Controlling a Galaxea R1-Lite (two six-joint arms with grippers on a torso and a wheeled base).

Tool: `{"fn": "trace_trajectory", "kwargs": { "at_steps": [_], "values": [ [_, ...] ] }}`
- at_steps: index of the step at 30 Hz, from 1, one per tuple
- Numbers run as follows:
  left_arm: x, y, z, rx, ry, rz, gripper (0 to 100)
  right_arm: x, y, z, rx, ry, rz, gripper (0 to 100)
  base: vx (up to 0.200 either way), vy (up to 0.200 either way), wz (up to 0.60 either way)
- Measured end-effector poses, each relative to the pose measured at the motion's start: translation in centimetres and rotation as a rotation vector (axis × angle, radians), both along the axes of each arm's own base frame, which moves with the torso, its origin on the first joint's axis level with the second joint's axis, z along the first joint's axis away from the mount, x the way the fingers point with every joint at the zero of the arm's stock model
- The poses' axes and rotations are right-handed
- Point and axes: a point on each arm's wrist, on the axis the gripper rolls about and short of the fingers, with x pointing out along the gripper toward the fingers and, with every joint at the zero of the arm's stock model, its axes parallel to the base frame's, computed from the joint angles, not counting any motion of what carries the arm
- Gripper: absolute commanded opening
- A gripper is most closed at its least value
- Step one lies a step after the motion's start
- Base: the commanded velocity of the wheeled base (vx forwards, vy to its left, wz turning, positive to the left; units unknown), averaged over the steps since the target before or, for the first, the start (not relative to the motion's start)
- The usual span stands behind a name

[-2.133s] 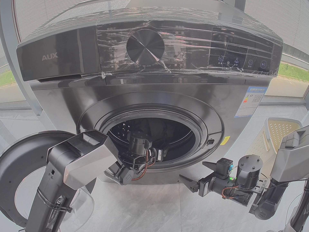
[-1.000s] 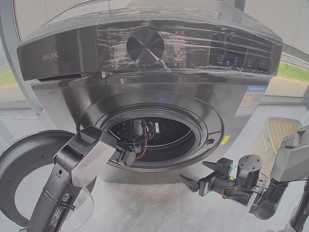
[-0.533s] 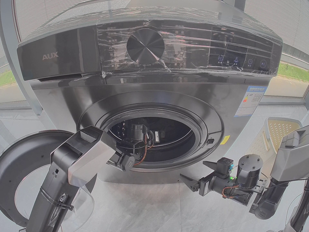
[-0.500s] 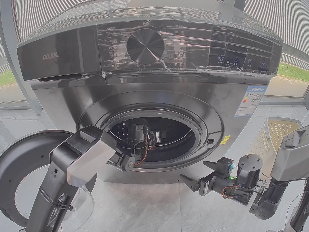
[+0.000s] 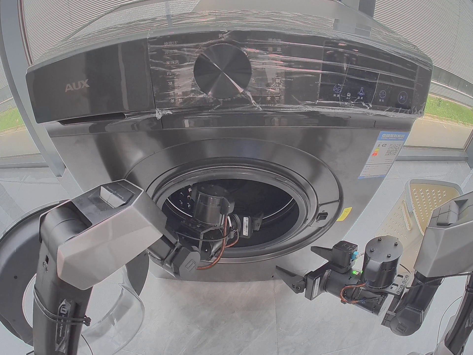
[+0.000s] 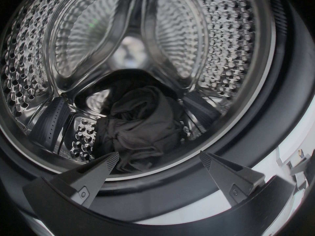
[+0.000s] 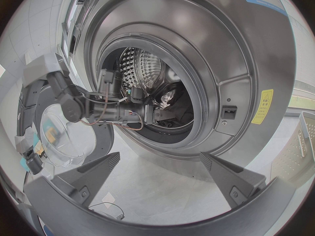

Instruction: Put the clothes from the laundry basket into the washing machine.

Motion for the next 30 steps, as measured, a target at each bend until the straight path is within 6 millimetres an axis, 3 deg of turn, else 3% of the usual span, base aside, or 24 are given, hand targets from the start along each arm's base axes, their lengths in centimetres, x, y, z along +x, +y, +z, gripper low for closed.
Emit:
{"fn": "trace_trajectory", "kwargs": {
  "at_steps": [14, 23, 30],
  "values": [
    [-7.6, -0.7, -0.3, 0.013, 0.021, -0.109, 100, -0.1, -0.2, 0.0, -0.004, 0.001, -0.008, 100, 0.000, 0.000, 0.00],
    [-12.3, 2.0, 4.4, -0.049, -0.019, -0.092, 100, -1.1, -1.7, 0.1, -0.029, 0.023, -0.077, 100, 0.000, 0.000, 0.00],
    [-17.4, 6.6, 8.2, -0.128, -0.076, -0.061, 100, -1.8, -3.9, 1.6, 0.001, 0.007, -0.153, 100, 0.000, 0.000, 0.00]
  ]
}}
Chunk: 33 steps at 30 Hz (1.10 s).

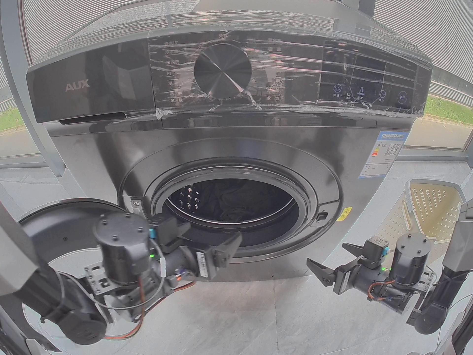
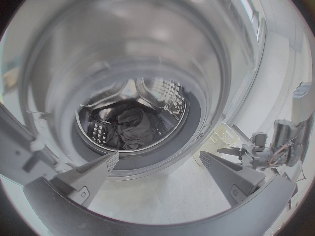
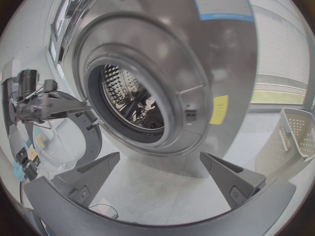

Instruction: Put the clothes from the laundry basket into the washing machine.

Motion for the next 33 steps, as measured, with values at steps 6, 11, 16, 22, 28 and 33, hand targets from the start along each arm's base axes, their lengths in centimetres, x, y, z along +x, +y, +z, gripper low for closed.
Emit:
{"fn": "trace_trajectory", "kwargs": {
  "at_steps": [6, 11, 16, 22, 28, 33],
  "values": [
    [-3.3, 3.6, 0.7, -0.003, -0.022, 0.024, 100, -1.2, -2.7, 1.2, 0.012, -0.011, -0.082, 100, -0.033, 0.000, 0.00],
    [-4.0, 5.8, 1.0, 0.010, -0.051, 0.074, 100, -1.2, -4.5, 2.3, 0.033, -0.049, -0.160, 100, -0.200, 0.000, 0.00],
    [-4.5, 6.8, 1.3, 0.012, -0.068, 0.096, 100, -1.5, -5.1, 3.1, 0.049, -0.084, -0.181, 100, -0.200, 0.000, 0.00],
    [-5.0, 7.3, 1.6, 0.001, -0.083, 0.103, 100, -1.8, -5.4, 3.8, 0.061, -0.117, -0.187, 100, -0.133, 0.000, 0.00],
    [-5.3, 8.2, 1.7, 0.006, -0.095, 0.126, 100, -2.4, -5.9, 4.7, 0.042, -0.149, -0.185, 100, -0.067, 0.000, 0.00],
    [-5.9, 8.9, 1.6, 0.019, -0.101, 0.139, 100, -2.9, -6.4, 5.3, 0.028, -0.165, -0.191, 100, -0.200, 0.000, 0.00]
  ]
}}
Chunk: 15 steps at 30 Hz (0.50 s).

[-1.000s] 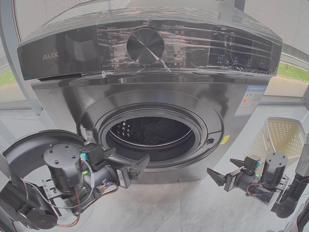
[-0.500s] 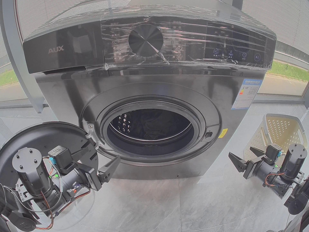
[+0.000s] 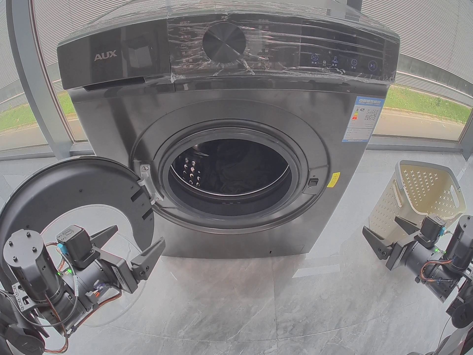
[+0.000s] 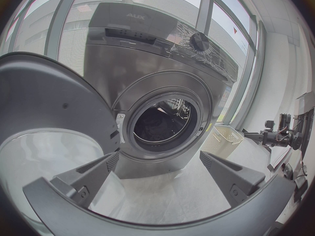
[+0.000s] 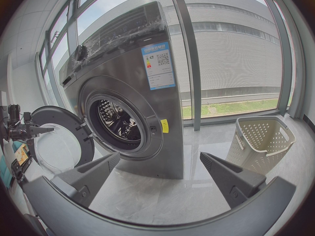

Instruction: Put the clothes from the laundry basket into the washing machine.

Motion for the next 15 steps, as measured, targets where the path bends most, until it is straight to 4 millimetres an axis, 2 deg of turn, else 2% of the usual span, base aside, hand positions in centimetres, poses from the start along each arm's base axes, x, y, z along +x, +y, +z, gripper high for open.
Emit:
{"fn": "trace_trajectory", "kwargs": {
  "at_steps": [5, 10, 15],
  "values": [
    [-1.0, 0.7, 0.6, -0.016, -0.035, -0.003, 100, -0.7, -0.5, 0.4, -0.014, 0.006, -0.007, 100, -0.200, 0.000, 0.00],
    [-2.4, 1.6, 1.3, -0.013, -0.094, -0.005, 100, -1.9, -1.3, 0.8, -0.036, 0.023, -0.023, 100, 0.000, 0.000, 0.00],
    [-4.1, 3.0, 1.5, 0.009, -0.122, 0.006, 100, -4.2, -2.4, 1.3, -0.057, 0.055, -0.035, 100, 0.000, 0.000, 0.00]
  ]
}}
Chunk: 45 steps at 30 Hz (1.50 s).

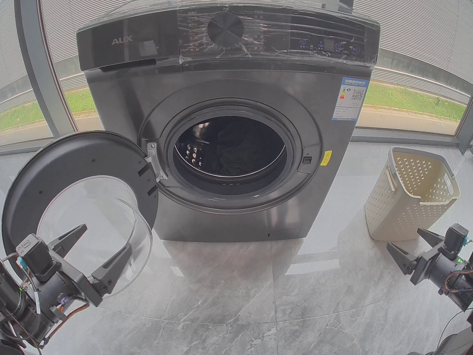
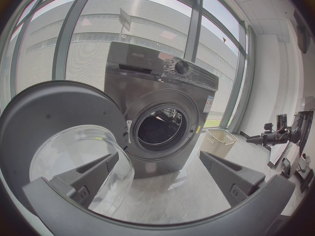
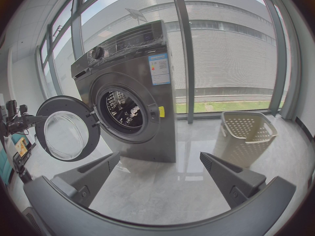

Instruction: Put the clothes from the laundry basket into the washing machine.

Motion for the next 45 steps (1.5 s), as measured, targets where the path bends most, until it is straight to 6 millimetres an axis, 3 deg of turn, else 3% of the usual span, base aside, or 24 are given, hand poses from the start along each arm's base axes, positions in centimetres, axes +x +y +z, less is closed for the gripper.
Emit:
{"fn": "trace_trajectory", "kwargs": {
  "at_steps": [10, 20, 31, 40, 45],
  "values": [
    [-3.7, 3.5, -1.3, 0.060, 0.072, 0.097, 100, -6.3, -2.9, 0.3, 0.009, -0.034, -0.069, 100, -0.120, 0.000, 0.00],
    [-8.9, 6.5, -4.2, 0.030, 0.137, 0.199, 100, -11.9, -4.7, -1.9, 0.036, -0.110, -0.166, 100, 0.000, 0.000, 0.00],
    [-12.3, 6.9, -5.9, -0.002, -0.013, 0.372, 100, -14.3, -4.8, -3.4, -0.012, -0.216, -0.276, 100, 0.000, 0.000, 0.00],
    [-13.0, 6.8, -7.1, 0.063, 0.018, 0.382, 100, -14.9, -4.7, -3.7, 0.050, -0.262, -0.320, 100, 0.000, 0.000, 0.00],
    [-13.0, 6.8, -6.9, 0.062, -0.020, 0.368, 100, -15.0, -4.6, -3.7, 0.051, -0.266, -0.257, 100, 0.000, 0.000, 0.00]
  ]
}}
